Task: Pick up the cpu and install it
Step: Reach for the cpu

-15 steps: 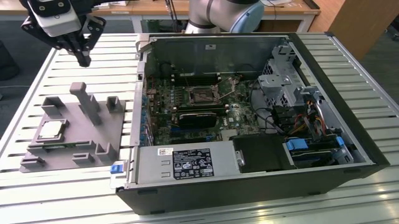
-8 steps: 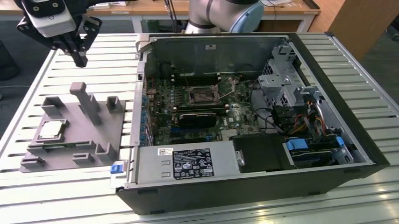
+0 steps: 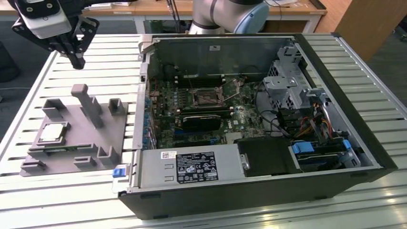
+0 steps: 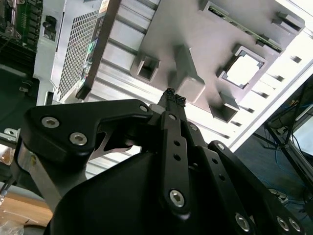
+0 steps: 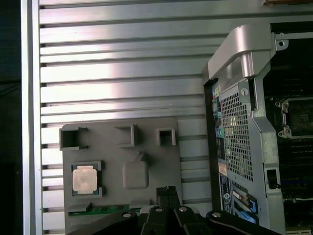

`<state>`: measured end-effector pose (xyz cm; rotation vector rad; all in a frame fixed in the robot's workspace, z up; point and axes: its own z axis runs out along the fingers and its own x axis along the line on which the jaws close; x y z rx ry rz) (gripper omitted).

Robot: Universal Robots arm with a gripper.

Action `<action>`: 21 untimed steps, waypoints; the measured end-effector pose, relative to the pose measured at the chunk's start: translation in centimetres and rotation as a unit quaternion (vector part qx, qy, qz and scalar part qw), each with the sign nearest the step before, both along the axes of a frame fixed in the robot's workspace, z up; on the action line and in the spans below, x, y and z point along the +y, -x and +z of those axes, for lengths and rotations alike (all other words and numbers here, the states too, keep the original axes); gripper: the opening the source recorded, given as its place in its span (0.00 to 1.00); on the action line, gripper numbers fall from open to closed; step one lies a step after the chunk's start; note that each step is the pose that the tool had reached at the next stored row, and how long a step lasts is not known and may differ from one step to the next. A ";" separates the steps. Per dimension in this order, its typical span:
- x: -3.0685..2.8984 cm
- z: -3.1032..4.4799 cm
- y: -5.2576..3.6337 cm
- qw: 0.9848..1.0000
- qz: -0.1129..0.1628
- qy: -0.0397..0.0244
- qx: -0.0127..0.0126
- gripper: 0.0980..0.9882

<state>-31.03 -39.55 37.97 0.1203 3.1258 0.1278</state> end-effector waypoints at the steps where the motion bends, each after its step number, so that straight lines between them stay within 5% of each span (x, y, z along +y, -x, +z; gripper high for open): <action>1: 0.00 -0.01 0.08 1.000 0.000 0.000 0.000 0.01; 16: 0.00 -0.18 1.45 1.000 0.000 0.000 0.002 0.01; 21: 0.00 -0.25 2.94 1.000 0.000 0.000 0.002 0.01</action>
